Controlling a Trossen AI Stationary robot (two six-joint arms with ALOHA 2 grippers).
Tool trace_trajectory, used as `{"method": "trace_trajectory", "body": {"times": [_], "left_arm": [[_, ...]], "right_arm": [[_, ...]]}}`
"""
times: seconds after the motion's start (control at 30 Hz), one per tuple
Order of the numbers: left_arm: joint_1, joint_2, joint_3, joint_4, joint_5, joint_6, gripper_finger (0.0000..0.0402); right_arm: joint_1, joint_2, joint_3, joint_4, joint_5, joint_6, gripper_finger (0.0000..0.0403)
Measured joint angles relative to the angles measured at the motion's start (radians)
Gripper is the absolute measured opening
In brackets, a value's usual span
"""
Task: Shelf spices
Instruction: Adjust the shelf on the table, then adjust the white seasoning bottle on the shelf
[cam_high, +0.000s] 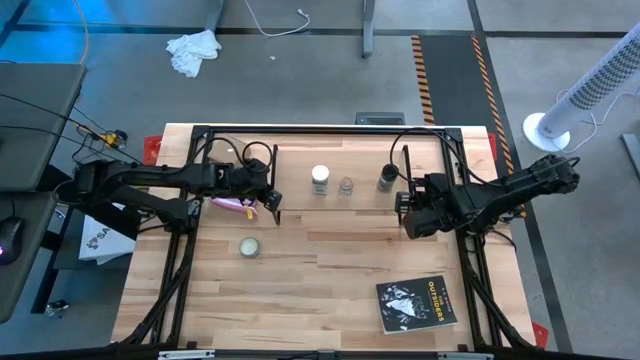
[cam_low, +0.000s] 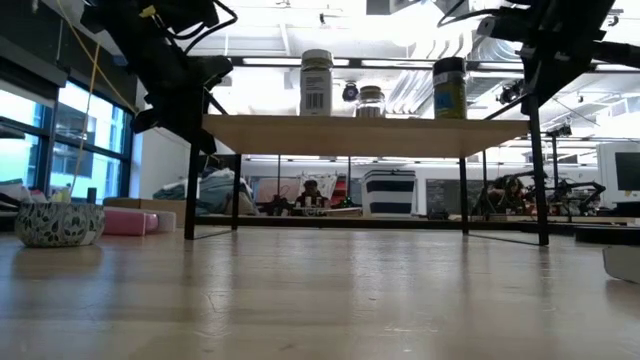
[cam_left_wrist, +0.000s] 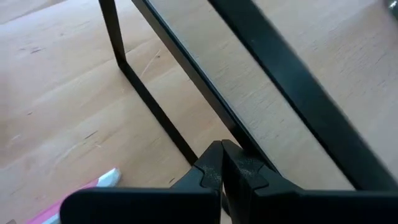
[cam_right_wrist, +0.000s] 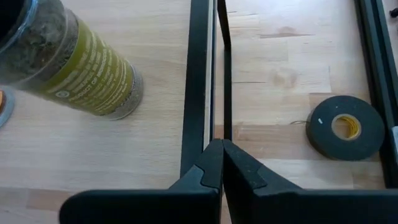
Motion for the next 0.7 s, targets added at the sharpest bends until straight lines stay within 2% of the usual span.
{"method": "trace_trajectory", "body": {"times": [0.23,0.43,0.7], "left_arm": [[0.017,-0.083,0.002,-0.050,-0.026,0.037,0.0000],[0.037,-0.179,0.002,-0.055,-0.037,0.094,0.0000],[0.046,-0.301,0.002,-0.017,0.006,0.165,0.0000]], "right_arm": [[0.028,-0.021,0.001,-0.028,-0.018,0.005,0.0000],[0.053,-0.088,0.001,-0.050,-0.038,-0.060,0.0000],[0.085,-0.172,0.001,-0.120,-0.013,-0.077,0.0000]]}}
